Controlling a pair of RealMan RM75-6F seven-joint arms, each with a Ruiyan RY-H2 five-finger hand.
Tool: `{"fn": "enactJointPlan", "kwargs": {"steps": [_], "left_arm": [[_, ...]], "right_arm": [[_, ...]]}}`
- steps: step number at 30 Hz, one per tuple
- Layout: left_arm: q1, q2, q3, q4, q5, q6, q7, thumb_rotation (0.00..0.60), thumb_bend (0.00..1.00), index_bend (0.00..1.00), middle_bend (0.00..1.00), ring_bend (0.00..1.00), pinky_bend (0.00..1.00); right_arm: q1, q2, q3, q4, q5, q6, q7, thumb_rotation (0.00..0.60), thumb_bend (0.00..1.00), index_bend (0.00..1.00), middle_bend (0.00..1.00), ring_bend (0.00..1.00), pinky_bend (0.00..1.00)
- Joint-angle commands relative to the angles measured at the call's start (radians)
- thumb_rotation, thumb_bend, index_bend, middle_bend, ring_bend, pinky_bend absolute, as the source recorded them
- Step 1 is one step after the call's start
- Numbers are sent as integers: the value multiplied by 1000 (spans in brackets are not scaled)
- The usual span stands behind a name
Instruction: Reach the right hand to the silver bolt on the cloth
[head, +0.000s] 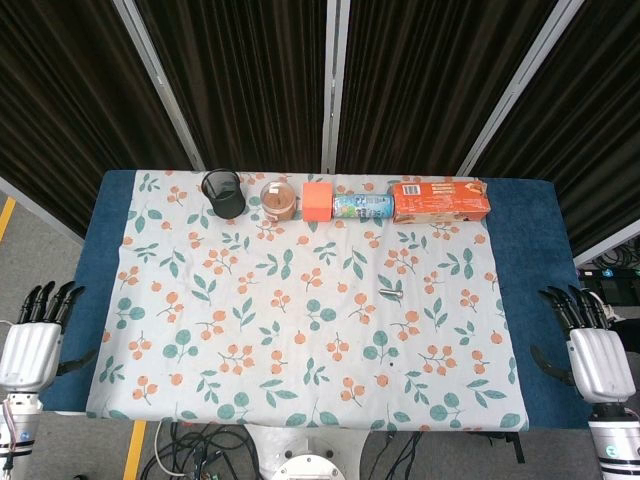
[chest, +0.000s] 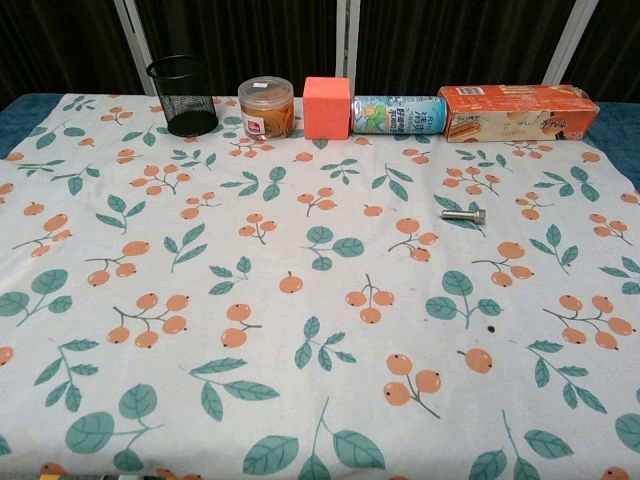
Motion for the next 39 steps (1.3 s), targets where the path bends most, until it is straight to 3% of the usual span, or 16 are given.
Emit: {"fn": "enactJointPlan", "kwargs": {"steps": [1, 9, 15, 20, 24, 32, 39], "left_arm": [[-1, -2, 0, 2, 1, 0, 0, 600, 0, 122, 88, 0, 40], [8, -2, 6, 4, 5, 11, -7, 600, 0, 122, 88, 0, 40], [15, -7, 7, 11, 8, 22, -19, 600, 0, 122, 88, 0, 40], [27, -7, 15, 17, 11, 34, -30, 600, 0, 121, 88, 0, 40], [36, -6, 14, 27, 7, 44, -39, 600, 0, 122, 88, 0, 40], [40, -17, 18, 53, 2, 36, -64, 600, 0, 121, 88, 0, 40], [45, -25, 18, 76, -1, 35, -86, 600, 0, 122, 89, 0, 40]], "right_arm": [[-4, 0, 0, -2, -4, 4, 1, 600, 185, 162, 132, 0, 0], [44, 15, 19, -25, -23, -65, -13, 600, 183, 178, 145, 0, 0], [216, -9, 90, -57, 55, -299, -176, 600, 185, 275, 145, 0, 0], [380, -127, 162, 1, 216, -479, -381, 600, 186, 353, 147, 0, 0], [474, -234, 183, 63, 353, -553, -532, 600, 186, 369, 150, 0, 0], [612, -438, 184, 204, 586, -586, -732, 600, 185, 392, 148, 0, 0], [683, -552, 169, 297, 676, -564, -824, 600, 187, 437, 154, 0, 0]]}}
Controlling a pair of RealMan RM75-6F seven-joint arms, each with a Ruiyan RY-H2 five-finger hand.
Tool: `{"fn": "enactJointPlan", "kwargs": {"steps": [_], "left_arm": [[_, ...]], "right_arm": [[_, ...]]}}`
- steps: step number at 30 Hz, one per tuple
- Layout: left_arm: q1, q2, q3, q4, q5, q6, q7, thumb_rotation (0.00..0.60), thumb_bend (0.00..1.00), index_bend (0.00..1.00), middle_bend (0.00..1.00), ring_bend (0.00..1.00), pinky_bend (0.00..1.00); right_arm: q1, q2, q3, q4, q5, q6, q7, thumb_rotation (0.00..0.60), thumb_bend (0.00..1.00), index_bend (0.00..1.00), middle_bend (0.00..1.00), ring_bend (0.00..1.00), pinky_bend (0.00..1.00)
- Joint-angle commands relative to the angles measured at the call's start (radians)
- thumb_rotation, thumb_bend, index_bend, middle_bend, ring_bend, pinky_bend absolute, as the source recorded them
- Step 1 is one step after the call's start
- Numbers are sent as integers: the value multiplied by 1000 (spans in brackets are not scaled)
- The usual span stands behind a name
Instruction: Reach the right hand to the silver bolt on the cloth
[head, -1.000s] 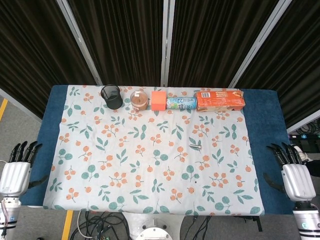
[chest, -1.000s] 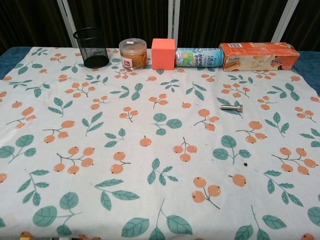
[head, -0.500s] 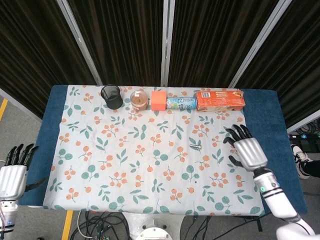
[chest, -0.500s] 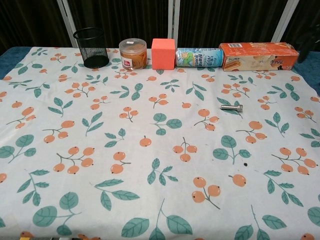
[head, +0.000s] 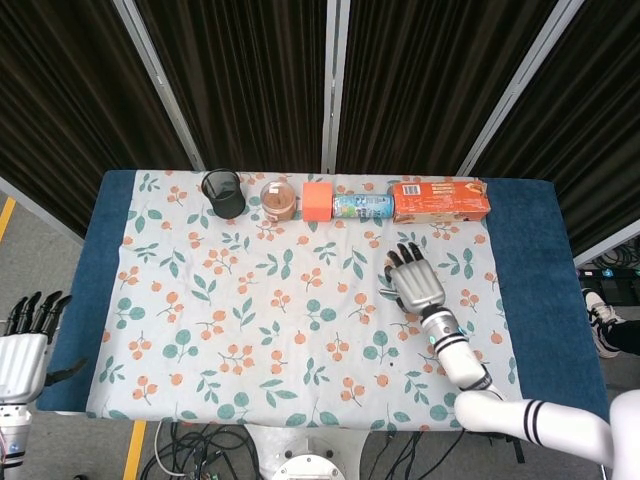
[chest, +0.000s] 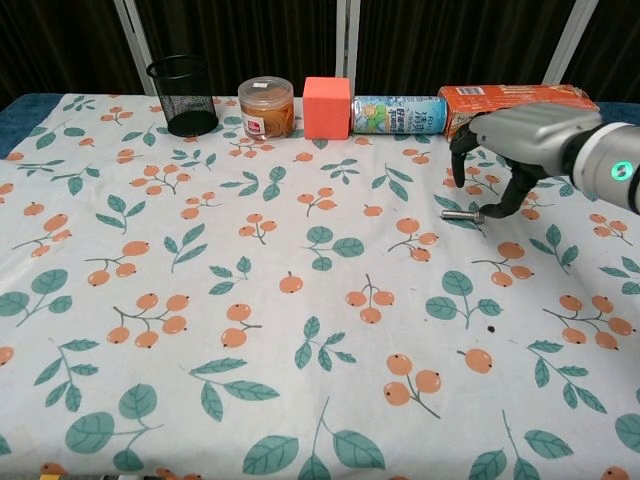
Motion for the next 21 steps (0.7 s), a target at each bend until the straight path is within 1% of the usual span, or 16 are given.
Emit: {"fn": "enactJointPlan", "kwargs": {"steps": [1, 8, 21], "left_arm": [[2, -3, 1, 7, -2, -2, -7, 600, 0, 122, 89, 0, 40], [4, -9, 1, 19, -2, -3, -19, 600, 0, 121, 88, 0, 40], [6, -17, -1, 37, -3, -7, -34, 600, 0, 122, 88, 0, 40]], "right_arm": [[33, -47, -11, 48, 31, 11, -45, 600, 192, 442, 154, 0, 0], [71, -113, -24, 118, 78, 17, -75, 600, 213, 470, 159, 0, 0], [89, -140, -38, 163, 96, 8, -39, 600, 220, 524, 169, 0, 0]]}}
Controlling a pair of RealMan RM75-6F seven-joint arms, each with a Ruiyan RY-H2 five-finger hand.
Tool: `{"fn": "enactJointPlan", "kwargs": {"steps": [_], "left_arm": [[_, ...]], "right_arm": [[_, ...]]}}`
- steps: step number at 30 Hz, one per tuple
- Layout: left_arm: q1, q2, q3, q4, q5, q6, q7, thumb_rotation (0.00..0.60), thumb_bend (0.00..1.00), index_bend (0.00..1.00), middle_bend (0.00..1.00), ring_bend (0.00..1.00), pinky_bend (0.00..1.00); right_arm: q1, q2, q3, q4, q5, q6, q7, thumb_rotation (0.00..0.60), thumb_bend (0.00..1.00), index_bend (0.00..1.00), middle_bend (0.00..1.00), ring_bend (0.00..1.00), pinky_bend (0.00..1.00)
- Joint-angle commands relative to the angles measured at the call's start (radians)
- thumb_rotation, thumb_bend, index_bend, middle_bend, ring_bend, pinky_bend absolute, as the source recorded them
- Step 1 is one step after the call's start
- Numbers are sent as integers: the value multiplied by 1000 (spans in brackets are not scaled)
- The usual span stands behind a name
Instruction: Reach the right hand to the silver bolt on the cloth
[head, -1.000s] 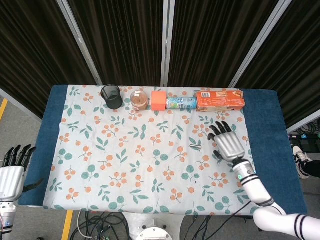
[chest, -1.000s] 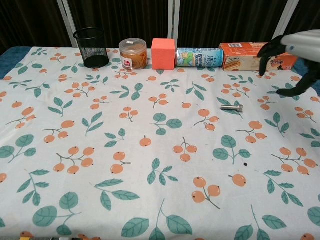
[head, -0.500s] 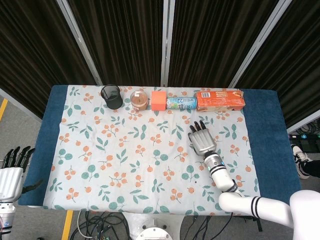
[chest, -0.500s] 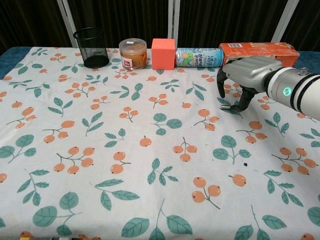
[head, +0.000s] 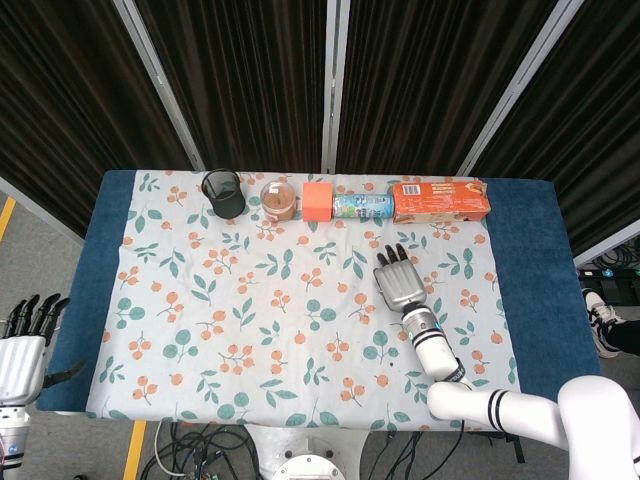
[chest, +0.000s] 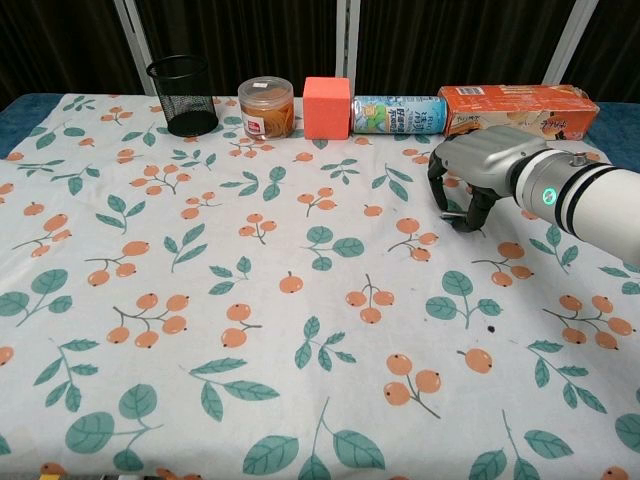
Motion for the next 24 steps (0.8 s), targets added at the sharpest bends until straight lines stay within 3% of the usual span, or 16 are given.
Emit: {"fn": "enactJointPlan", "kwargs": {"steps": [1, 7, 12, 19, 24], "left_arm": [[-2, 0, -1, 2, 0, -3, -2, 600, 0, 122, 88, 0, 40], [-6, 3, 0, 5, 6, -9, -5, 600, 0, 122, 88, 0, 40], [-12, 5, 0, 4, 10, -16, -4, 600, 0, 122, 88, 0, 40], [-27, 13, 0, -3, 23, -29, 10, 600, 0, 122, 88, 0, 40], [-40, 17, -1, -16, 32, -37, 27, 600, 0, 122, 88, 0, 40]], "right_arm": [[3, -4, -1, 5, 0, -1, 6, 600, 224, 534, 172, 0, 0], [1, -4, -6, 2, -15, 9, 33, 600, 283, 581, 187, 0, 0], [-29, 41, 5, -62, -42, 24, 114, 600, 291, 589, 193, 0, 0], [-117, 165, 51, -189, -99, -9, 403, 600, 292, 596, 204, 0, 0], [-175, 236, 84, -229, -116, -92, 647, 600, 291, 595, 205, 0, 0]]}}
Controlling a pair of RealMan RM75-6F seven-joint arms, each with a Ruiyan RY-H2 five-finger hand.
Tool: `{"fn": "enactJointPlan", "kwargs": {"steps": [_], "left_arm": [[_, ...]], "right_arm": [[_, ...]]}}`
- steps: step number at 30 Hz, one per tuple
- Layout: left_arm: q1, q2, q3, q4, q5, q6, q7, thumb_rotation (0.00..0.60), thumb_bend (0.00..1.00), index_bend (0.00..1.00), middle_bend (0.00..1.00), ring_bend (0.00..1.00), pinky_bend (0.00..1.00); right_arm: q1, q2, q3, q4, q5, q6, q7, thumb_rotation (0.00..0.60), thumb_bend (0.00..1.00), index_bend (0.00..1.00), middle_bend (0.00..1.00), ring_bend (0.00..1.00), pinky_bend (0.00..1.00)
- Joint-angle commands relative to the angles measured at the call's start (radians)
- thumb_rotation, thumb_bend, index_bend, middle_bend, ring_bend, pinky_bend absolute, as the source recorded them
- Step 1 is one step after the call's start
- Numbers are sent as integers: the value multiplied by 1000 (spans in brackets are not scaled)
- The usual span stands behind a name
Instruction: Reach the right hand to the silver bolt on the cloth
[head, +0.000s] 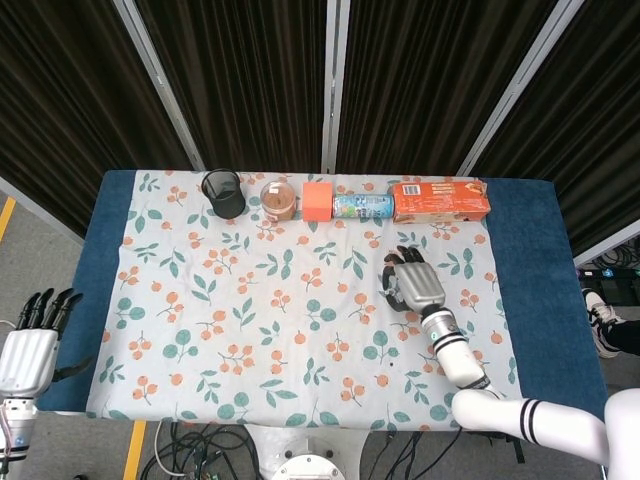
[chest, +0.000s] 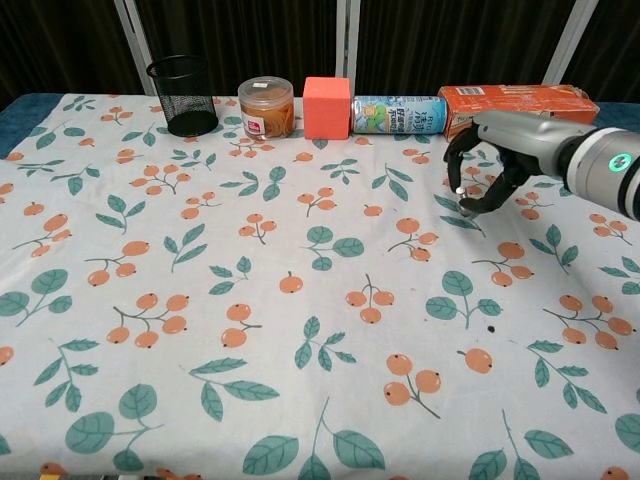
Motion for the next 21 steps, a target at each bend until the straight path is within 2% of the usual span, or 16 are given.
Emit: {"fn": "enactJointPlan", "kwargs": {"steps": [1, 8, 18, 21], "left_arm": [[-5, 2, -1, -5, 3, -4, 9, 600, 0, 122, 88, 0, 40], [-18, 13, 6, -20, 13, -21, 59, 600, 0, 122, 88, 0, 40], [-13, 11, 13, -31, 8, -17, 65, 600, 0, 122, 89, 0, 40], [-12, 10, 13, -30, 7, -15, 61, 600, 0, 122, 89, 0, 40]], "right_arm": [[-68, 87, 36, -52, -31, -88, 216, 600, 291, 596, 204, 0, 0], [-76, 89, 27, 9, -64, -163, 333, 600, 291, 601, 197, 0, 0], [-56, 44, 2, 67, -94, -151, 317, 600, 292, 595, 189, 0, 0], [-56, 38, -3, 74, -96, -142, 312, 600, 295, 567, 184, 0, 0]]}}
